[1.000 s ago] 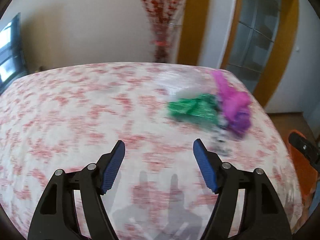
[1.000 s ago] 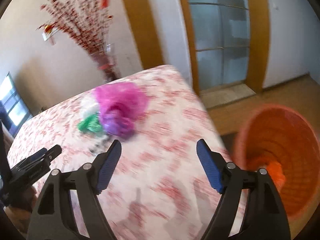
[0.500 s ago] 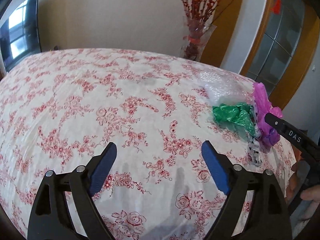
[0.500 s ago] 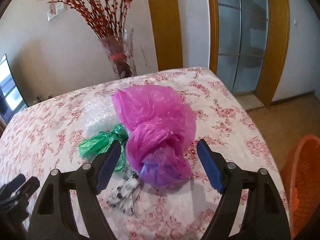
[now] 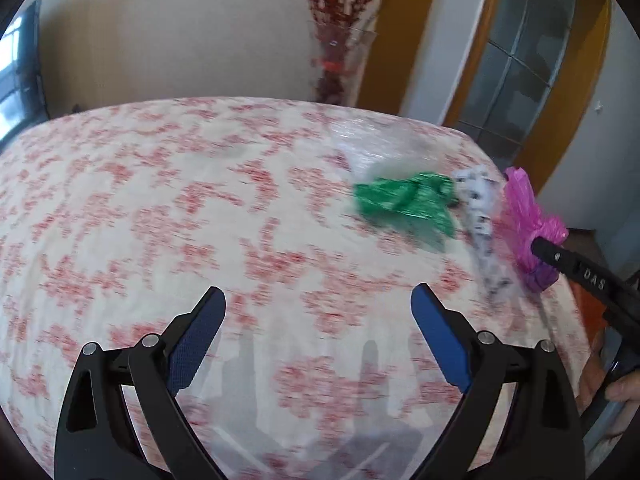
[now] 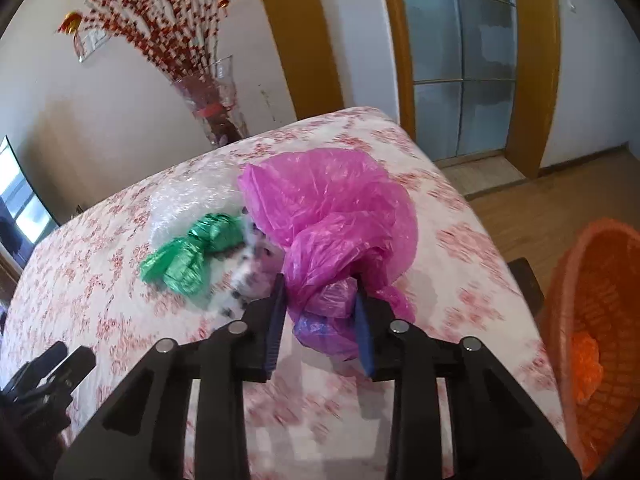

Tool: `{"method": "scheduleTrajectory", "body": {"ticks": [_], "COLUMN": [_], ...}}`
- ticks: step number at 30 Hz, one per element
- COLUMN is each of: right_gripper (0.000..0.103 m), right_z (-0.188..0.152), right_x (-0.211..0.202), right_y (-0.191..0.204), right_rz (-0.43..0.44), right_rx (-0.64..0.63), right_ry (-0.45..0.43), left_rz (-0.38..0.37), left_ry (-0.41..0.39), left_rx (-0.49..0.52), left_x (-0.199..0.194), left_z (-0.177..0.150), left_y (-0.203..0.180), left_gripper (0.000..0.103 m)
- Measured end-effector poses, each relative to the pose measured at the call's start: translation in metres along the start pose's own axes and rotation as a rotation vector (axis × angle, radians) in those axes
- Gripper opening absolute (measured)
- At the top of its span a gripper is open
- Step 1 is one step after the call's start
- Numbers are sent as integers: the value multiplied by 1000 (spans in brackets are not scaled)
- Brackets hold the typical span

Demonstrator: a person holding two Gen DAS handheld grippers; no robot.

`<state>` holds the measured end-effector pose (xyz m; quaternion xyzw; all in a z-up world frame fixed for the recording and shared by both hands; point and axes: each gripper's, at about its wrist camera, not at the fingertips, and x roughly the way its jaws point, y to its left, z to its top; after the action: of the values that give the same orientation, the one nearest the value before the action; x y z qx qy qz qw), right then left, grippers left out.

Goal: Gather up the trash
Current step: 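Grasp the pink-purple bag with the right tool while the left tool grasps the white dotted bag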

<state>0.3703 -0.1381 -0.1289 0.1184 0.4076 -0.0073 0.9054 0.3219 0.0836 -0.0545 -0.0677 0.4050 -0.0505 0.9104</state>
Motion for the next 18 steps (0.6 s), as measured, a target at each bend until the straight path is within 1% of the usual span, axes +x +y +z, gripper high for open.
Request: {"method": "scheduleTrajectory", "body": {"ticks": [4,7,9,11,12,14,17,18], "right_gripper": [29,29,28,28,28,28,28,28], "right_z": [-8,-13,-17,-20,-22,-23,-25,-26], "right_x": [-20,-34,-43,-51,-55,-59,-65,-67], "right_y": [-27,-45,-56,-64,-69,-74,-85,-89], "right_rz": [-10,-15,-13,-8,-5,-1,10,16], "right_rx": [48,76,94,110,119,127,136,141], "right_ry": [-20,-32,-39,-40,-41,-43,-40,-38], "left_rz": [-50,-92,-124,-153,-166,-168,-145,-138], "left_ry": [37,41,41,48,63,77,97,99], "left_rx": [32,57,55,44,44,49,81,89], "left_x": [6,10,15,21,28,38,56,60], "left_z": [2,7,11,14,16,18,17,18], "left_y": [-28,-53,-70,-81,-90,-101,-121,-126], "left_gripper": [93,93,91,80,78,69,62,61]}}
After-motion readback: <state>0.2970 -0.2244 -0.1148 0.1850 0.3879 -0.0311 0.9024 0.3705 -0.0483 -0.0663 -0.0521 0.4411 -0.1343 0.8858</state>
